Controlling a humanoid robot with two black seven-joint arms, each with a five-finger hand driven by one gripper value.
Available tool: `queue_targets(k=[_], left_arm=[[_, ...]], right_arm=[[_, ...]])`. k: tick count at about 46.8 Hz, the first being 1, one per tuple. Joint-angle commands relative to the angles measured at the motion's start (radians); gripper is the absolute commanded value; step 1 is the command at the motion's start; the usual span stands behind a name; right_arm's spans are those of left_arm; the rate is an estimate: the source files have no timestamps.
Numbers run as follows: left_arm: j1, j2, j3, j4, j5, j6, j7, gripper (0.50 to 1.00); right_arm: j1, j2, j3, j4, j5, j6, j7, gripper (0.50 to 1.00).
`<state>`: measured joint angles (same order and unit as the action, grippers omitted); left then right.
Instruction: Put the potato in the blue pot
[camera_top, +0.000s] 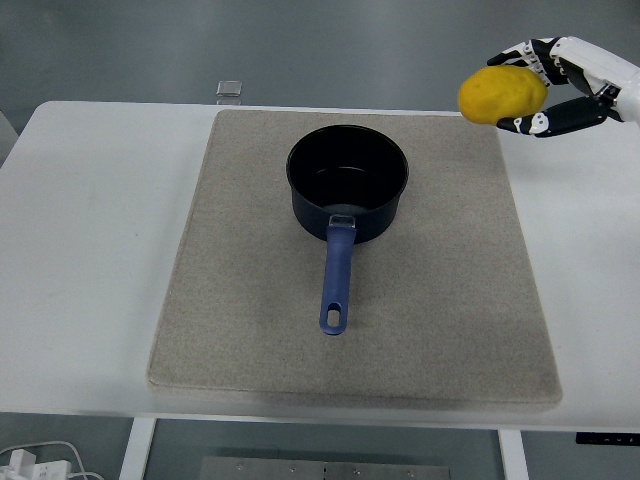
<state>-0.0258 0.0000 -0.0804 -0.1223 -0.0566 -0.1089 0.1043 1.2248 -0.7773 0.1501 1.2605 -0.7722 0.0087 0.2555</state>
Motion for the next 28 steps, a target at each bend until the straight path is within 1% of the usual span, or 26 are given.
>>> queue_targets(k=[1, 8, 15, 22, 28], left_arm=[[0.001, 0.000, 0.001, 0.000, 0.001, 0.000, 0.000, 1.000], [0.001, 0.000, 0.001, 0.000, 0.000, 0.000, 0.000, 1.000], [0.000, 0.000, 0.001, 0.000, 0.000, 0.000, 0.000, 1.000], [0.001, 0.000, -0.001, 0.001, 0.000, 0.000, 0.000, 1.000], [0.000, 0.000, 0.001, 0.001, 0.000, 0.000, 0.000, 1.000]], right_arm=[[0.004, 0.075, 0.002, -0.024, -0.001, -0.003, -0.004, 0.500], [0.044, 0.233, -0.017, -0.119, -0.001, -0.003, -0.005, 0.500], [0.065, 0.358, -0.021, -0.225, -0.001, 0.005, -0.005, 0.500], [0.088, 0.429, -0.060, -0.280, 0.001, 0.005, -0.004, 0.500], [0.074, 0.470, -0.063, -0.309, -0.001, 0.005, -0.004, 0.500]])
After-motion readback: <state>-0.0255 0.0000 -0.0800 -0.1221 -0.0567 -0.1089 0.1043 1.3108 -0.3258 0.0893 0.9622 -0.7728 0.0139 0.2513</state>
